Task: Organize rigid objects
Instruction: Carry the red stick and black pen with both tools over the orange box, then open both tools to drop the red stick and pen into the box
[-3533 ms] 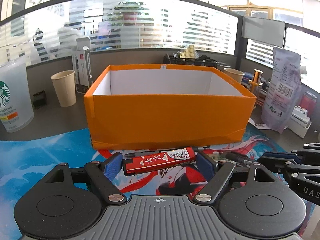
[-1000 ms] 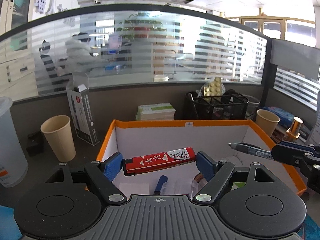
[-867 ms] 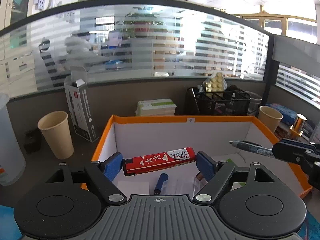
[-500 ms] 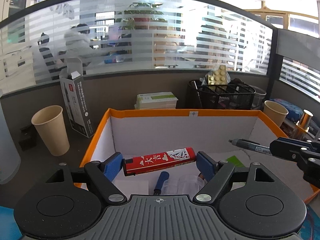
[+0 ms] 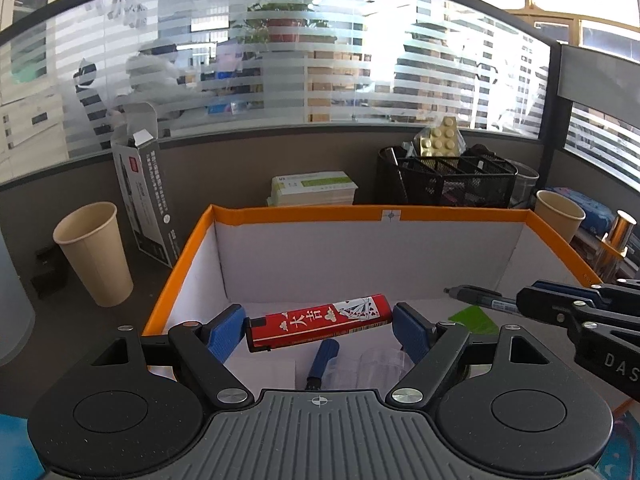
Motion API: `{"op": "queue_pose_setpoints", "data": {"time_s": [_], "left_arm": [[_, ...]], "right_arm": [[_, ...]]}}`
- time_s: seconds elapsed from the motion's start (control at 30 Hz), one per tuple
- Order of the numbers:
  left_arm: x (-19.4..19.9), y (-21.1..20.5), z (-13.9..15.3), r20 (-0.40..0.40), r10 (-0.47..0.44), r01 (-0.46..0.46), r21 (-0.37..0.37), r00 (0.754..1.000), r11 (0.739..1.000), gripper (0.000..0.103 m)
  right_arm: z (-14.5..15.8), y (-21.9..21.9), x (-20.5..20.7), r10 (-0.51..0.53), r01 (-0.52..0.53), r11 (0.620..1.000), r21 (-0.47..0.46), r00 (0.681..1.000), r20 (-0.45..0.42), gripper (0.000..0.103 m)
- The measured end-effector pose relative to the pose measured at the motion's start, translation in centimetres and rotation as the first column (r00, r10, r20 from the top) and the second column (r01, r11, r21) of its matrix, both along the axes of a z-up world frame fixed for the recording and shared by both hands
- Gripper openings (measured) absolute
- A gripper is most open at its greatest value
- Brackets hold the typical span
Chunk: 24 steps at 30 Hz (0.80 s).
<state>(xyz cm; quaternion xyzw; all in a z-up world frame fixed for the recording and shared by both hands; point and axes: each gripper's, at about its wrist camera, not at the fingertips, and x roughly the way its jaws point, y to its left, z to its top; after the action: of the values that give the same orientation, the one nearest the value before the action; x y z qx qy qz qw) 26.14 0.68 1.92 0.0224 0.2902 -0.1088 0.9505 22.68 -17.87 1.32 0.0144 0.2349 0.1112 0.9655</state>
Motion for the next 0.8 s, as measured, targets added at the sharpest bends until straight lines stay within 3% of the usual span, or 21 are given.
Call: {"op": "queue_pose_setpoints", "data": {"time_s": [0.8], "left_arm": [[0.2,-0.2,-0.4,-0.022,-0.008,0.008,0.004,1.000,1.000,0.081]], "right_arm": [[-0.7,1.4,1.2,-0.002,-0.002,0.997,-0.080,0.999,-0.049,0.010]]}}
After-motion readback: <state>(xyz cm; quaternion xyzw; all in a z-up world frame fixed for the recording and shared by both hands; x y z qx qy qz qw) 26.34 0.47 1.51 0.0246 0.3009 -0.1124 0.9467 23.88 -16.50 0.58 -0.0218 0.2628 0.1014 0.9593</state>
